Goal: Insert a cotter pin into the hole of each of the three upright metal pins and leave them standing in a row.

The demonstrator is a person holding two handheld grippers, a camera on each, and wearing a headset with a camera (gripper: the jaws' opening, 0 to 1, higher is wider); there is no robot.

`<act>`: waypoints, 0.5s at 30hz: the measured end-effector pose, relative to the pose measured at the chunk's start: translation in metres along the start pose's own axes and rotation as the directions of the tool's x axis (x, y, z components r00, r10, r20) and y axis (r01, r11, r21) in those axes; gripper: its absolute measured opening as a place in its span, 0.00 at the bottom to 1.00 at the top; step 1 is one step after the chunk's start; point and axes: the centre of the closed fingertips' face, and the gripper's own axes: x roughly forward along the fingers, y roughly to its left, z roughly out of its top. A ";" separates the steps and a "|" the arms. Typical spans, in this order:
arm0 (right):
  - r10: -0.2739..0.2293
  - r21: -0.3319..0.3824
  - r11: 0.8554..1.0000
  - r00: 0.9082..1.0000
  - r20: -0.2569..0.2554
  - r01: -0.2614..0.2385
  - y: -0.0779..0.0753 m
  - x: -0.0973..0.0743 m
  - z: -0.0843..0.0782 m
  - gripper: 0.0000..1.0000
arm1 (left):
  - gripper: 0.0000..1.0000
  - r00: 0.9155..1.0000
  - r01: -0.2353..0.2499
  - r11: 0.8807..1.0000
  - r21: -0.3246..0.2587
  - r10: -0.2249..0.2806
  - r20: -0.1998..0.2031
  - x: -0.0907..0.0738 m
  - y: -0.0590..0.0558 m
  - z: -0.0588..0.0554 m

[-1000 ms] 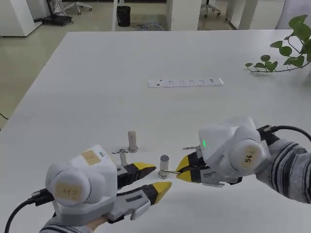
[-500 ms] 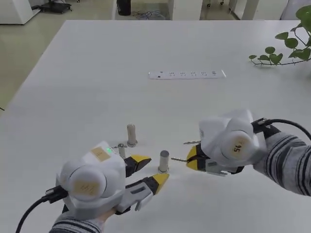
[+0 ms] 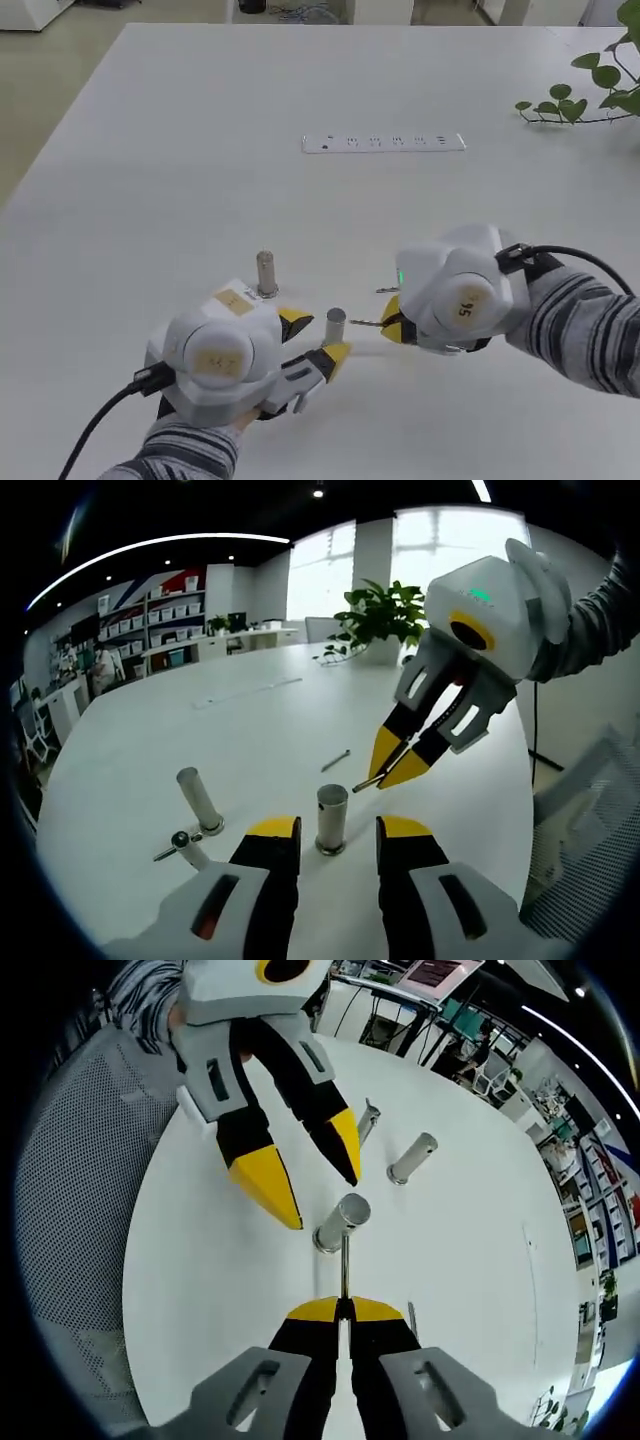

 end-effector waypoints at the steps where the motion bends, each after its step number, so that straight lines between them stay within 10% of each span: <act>1: -0.001 -0.002 1.000 1.000 0.000 0.001 0.000 0.000 0.000 0.00 | 0.26 1.000 0.000 1.000 0.001 0.000 -0.002 0.002 0.000 0.000; 15: 0.005 -0.004 1.000 1.000 -0.010 -0.005 -0.004 0.004 0.002 0.00 | 0.20 0.998 -0.044 0.999 -0.018 0.043 -0.034 0.023 0.004 -0.012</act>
